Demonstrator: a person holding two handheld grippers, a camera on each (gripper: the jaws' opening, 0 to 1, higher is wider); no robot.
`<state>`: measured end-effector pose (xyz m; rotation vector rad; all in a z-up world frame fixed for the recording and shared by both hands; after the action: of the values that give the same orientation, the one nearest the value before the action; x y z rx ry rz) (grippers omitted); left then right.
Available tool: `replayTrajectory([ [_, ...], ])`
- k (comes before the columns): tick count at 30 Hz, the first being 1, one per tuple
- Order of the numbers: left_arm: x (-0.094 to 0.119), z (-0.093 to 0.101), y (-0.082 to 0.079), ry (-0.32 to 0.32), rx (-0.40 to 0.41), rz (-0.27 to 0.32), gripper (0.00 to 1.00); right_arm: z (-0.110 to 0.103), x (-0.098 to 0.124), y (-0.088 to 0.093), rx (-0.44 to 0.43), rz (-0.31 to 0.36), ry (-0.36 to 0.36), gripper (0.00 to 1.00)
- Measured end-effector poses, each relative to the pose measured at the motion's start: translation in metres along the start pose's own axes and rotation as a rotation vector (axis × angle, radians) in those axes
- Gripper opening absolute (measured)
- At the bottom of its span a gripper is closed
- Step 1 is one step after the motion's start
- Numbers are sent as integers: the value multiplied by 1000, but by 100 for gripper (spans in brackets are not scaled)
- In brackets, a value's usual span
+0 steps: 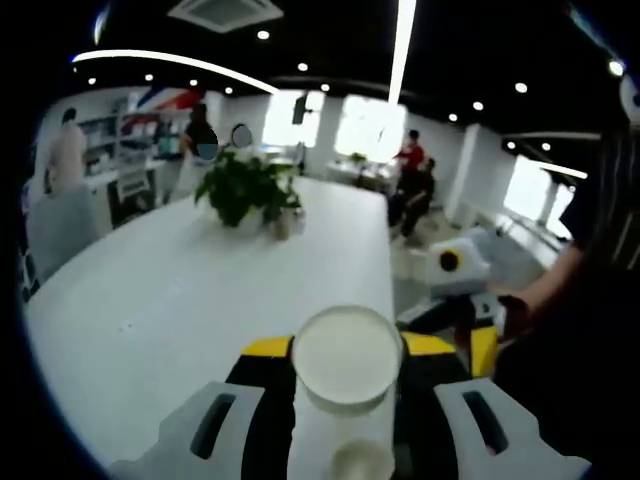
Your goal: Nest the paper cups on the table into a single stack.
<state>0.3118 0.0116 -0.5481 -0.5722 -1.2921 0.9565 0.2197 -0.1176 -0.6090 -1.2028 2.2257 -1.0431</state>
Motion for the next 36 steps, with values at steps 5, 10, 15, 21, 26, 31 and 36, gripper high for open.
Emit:
replayTrajectory([
  [5,3,3,0,10,-3,18,39,0,7,-4,2,53,-25,44],
  [10,5,8,2,31,-23,42,39,0,13,-7,-45,114,-69,34],
  [15,5,10,11,45,-25,32,39,3,17,-9,-96,189,-122,23],
  [21,8,12,17,61,-29,42,40,1,16,-11,-136,227,-177,15],
  [26,11,16,18,72,-46,75,40,0,15,-11,-138,241,-196,5],
  [31,13,19,21,87,-42,103,41,-5,14,-13,-215,256,-291,0],
  [36,13,22,27,59,-81,127,43,-9,8,-13,-244,223,-312,0],
])
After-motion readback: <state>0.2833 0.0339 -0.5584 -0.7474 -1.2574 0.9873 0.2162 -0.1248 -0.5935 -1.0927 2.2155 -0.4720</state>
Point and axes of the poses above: the point that each gripper's makers call its tool centre point, and the gripper's own axes: x roughly backward along the fingers, z roughly to its right, y roughly out of its underside, the point moved 8 cm from there along x, roughly backward along the fingers, and after that the axes turned 9 degrees about -z, right-handed, at the moved point
